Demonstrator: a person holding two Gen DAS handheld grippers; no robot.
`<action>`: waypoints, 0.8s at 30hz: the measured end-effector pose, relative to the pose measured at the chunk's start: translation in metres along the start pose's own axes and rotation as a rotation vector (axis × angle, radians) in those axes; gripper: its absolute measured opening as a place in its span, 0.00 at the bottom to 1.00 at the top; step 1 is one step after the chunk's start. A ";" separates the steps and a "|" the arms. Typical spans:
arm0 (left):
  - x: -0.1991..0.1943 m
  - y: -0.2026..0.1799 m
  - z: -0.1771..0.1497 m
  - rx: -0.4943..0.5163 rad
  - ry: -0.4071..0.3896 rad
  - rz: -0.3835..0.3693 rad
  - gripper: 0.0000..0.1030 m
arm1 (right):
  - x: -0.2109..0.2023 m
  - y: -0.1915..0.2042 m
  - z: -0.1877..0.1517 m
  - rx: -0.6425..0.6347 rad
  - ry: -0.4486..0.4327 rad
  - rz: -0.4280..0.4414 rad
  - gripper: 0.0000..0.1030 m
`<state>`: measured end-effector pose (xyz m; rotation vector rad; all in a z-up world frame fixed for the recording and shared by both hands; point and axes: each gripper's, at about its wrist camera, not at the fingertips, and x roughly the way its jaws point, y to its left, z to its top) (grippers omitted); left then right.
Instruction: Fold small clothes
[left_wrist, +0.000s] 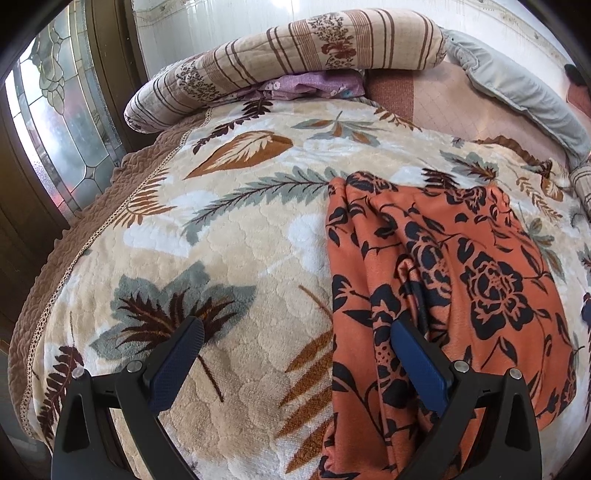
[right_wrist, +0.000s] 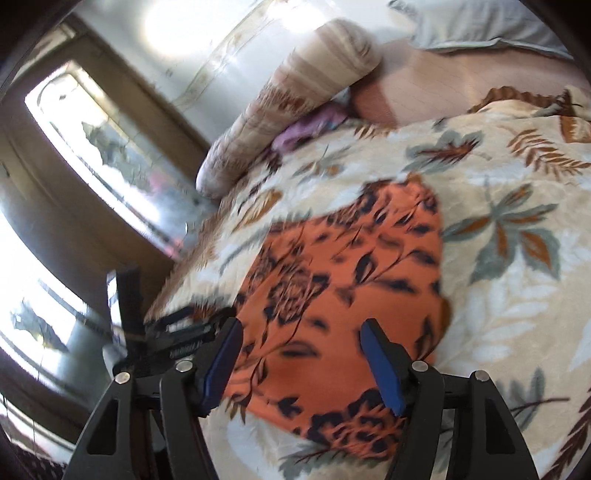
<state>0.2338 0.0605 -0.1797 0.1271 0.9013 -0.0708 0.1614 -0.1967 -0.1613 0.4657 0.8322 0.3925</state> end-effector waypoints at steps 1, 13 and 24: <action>0.001 0.000 0.000 0.003 0.006 0.002 0.99 | 0.008 0.000 -0.004 0.004 0.034 -0.010 0.67; 0.001 0.003 -0.002 -0.001 0.009 -0.010 0.99 | 0.006 -0.009 0.006 0.060 0.016 -0.095 0.66; 0.000 0.001 0.003 -0.008 0.001 -0.013 0.99 | -0.002 -0.045 0.019 0.194 -0.001 -0.197 0.69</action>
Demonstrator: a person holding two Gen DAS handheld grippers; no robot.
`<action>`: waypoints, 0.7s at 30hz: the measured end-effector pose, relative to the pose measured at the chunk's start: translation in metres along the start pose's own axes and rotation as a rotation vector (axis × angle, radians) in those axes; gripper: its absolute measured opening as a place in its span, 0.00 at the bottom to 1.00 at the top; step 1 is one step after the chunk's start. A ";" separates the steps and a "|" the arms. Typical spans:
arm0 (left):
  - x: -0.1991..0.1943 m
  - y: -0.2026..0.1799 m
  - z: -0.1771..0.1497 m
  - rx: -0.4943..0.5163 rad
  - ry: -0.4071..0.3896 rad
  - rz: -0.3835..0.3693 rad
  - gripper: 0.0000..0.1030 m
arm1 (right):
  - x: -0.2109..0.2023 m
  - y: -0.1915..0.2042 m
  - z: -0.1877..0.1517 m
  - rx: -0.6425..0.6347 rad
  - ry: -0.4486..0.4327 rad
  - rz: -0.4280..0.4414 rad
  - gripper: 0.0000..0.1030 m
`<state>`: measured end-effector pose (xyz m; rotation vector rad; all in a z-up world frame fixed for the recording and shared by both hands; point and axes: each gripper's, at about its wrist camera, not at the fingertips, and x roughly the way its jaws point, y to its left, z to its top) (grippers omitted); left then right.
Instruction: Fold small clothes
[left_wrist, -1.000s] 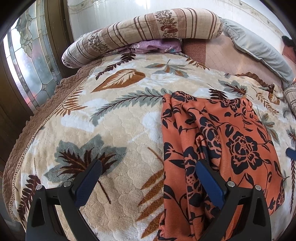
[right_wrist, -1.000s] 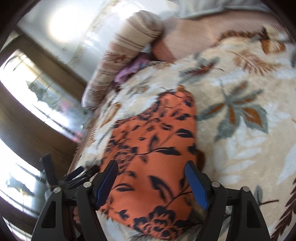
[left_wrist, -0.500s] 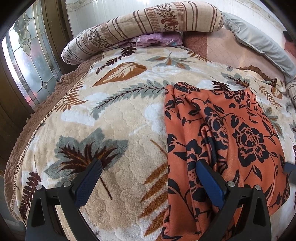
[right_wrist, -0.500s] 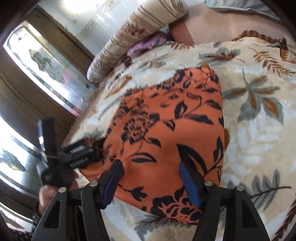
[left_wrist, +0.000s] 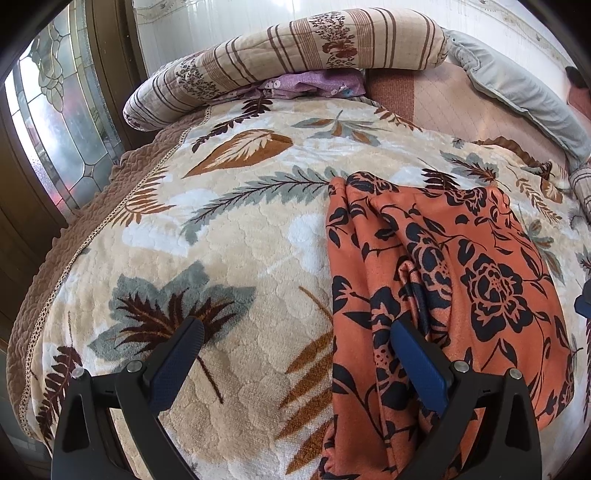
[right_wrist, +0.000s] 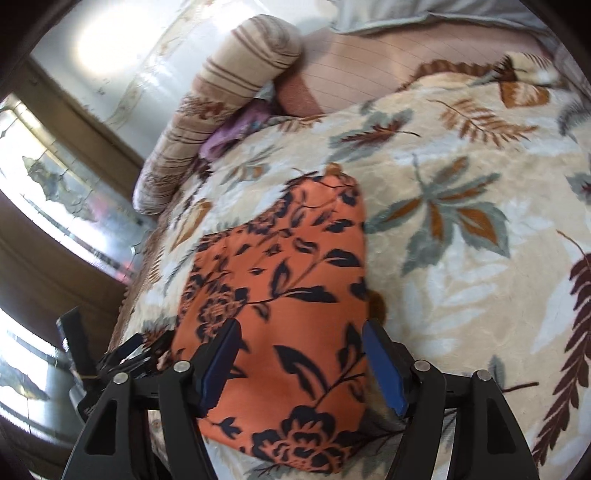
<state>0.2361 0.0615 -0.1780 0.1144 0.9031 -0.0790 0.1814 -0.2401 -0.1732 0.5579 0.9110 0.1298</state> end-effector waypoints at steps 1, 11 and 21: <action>0.000 0.000 0.000 0.001 0.000 0.000 0.99 | 0.002 -0.002 0.000 0.006 0.002 -0.012 0.69; 0.007 -0.005 0.005 0.003 0.010 -0.007 0.99 | 0.009 -0.019 0.003 0.057 0.009 -0.012 0.69; 0.010 -0.007 0.005 0.000 0.025 -0.033 0.99 | 0.022 -0.036 0.006 0.158 0.038 0.067 0.71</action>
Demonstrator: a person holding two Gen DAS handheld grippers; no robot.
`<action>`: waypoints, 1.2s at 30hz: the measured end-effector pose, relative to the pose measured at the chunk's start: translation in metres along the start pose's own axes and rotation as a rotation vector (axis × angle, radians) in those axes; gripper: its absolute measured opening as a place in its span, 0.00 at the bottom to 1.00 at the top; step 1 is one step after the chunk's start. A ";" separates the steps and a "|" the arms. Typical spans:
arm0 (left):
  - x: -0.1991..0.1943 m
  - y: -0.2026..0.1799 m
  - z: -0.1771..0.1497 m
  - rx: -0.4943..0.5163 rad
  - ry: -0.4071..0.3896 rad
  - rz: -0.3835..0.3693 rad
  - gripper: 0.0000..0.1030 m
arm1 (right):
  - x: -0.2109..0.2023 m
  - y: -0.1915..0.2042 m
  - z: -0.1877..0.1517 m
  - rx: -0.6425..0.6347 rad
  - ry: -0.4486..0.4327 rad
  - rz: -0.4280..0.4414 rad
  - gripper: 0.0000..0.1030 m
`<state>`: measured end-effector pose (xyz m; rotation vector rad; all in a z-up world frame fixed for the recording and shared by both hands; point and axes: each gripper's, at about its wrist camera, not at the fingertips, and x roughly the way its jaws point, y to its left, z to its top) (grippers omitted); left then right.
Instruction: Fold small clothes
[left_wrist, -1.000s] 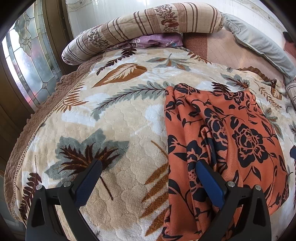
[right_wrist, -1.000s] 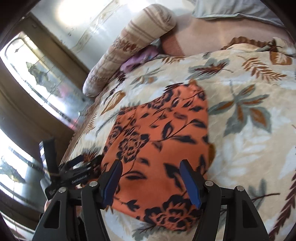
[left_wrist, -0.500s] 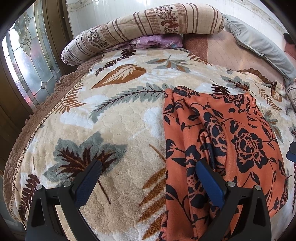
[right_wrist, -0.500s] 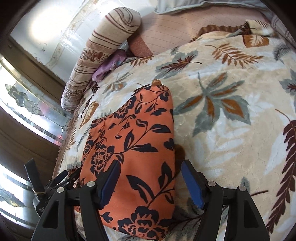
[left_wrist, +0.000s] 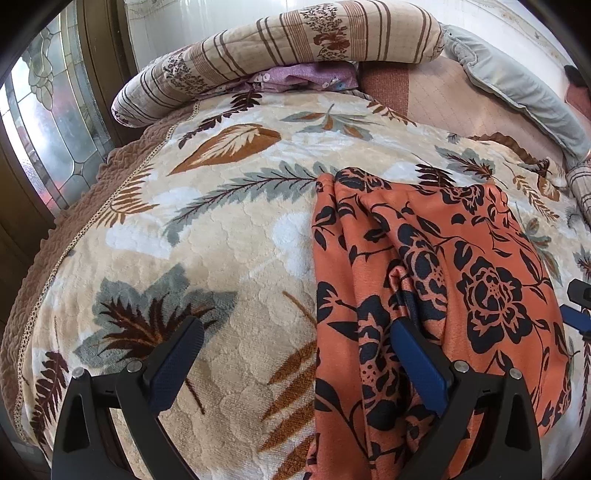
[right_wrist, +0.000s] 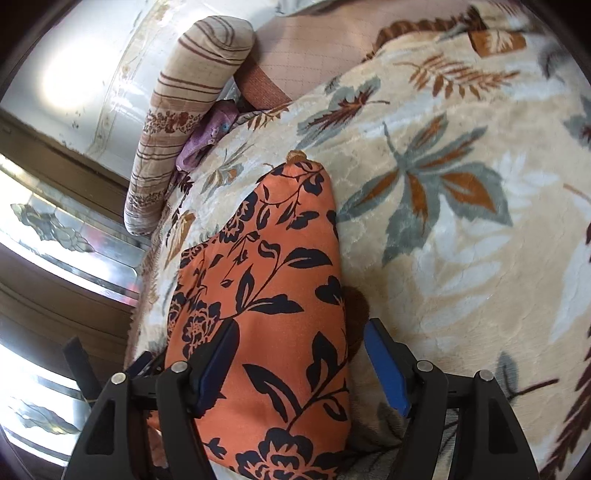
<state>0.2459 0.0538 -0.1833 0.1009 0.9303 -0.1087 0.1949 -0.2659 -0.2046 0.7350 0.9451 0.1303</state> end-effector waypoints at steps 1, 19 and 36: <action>0.000 0.000 0.000 -0.002 0.000 -0.004 0.99 | 0.001 -0.001 0.000 0.008 0.002 0.008 0.71; 0.005 0.001 0.000 -0.009 0.018 -0.020 0.99 | 0.011 -0.013 0.001 0.064 0.009 0.060 0.72; 0.006 0.000 0.001 -0.009 0.018 -0.022 0.99 | 0.021 -0.015 -0.003 0.076 0.033 0.062 0.72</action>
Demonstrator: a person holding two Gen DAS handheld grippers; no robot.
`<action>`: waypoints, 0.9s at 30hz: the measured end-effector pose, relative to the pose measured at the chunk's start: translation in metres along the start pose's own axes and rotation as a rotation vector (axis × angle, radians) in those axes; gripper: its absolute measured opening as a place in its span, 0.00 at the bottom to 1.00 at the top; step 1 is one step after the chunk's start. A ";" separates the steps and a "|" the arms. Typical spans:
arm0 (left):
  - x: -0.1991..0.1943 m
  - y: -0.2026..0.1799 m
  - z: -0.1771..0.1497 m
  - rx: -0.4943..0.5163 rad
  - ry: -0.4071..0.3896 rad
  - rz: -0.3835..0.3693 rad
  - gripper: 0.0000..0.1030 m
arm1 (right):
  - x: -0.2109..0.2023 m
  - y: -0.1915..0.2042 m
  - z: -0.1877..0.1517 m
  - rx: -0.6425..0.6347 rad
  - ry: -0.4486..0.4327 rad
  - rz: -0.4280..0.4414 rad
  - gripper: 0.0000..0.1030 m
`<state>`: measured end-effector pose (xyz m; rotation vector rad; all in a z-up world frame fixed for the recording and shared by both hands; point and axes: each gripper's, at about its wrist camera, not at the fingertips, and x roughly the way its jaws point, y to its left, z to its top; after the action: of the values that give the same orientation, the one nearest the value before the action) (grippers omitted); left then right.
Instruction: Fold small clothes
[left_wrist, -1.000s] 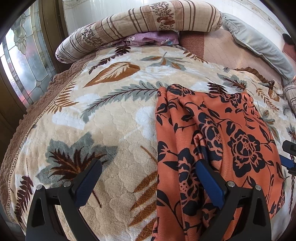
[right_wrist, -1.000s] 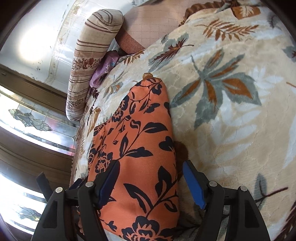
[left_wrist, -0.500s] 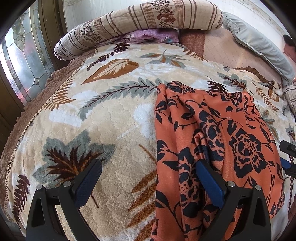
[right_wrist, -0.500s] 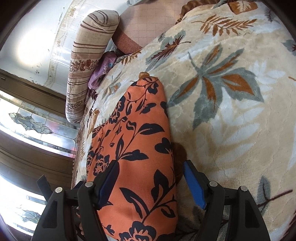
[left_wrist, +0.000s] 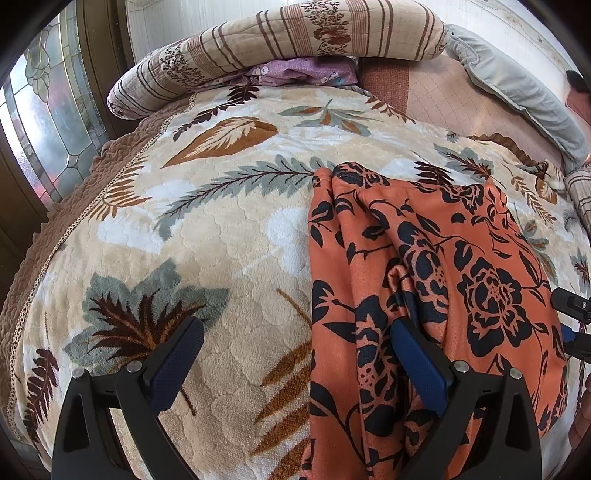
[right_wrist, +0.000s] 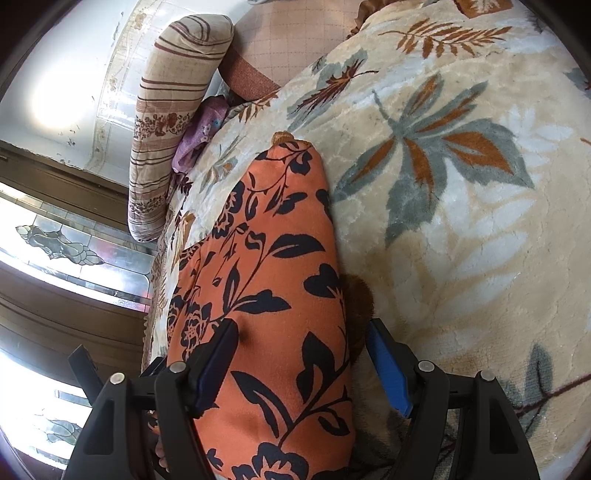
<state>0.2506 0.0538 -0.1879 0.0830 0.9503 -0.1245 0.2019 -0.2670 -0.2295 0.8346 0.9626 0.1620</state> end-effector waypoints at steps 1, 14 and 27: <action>0.000 0.000 0.000 0.001 0.000 0.000 0.99 | 0.000 0.000 0.000 0.000 0.000 0.002 0.72; 0.007 0.013 0.006 -0.068 0.037 -0.125 0.97 | 0.011 -0.011 0.002 0.051 0.028 0.083 0.75; 0.026 0.025 0.004 -0.163 0.171 -0.496 0.97 | 0.021 0.003 -0.005 0.005 0.030 0.139 0.81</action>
<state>0.2719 0.0760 -0.2063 -0.2997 1.1337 -0.5020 0.2115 -0.2524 -0.2429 0.9059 0.9332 0.2926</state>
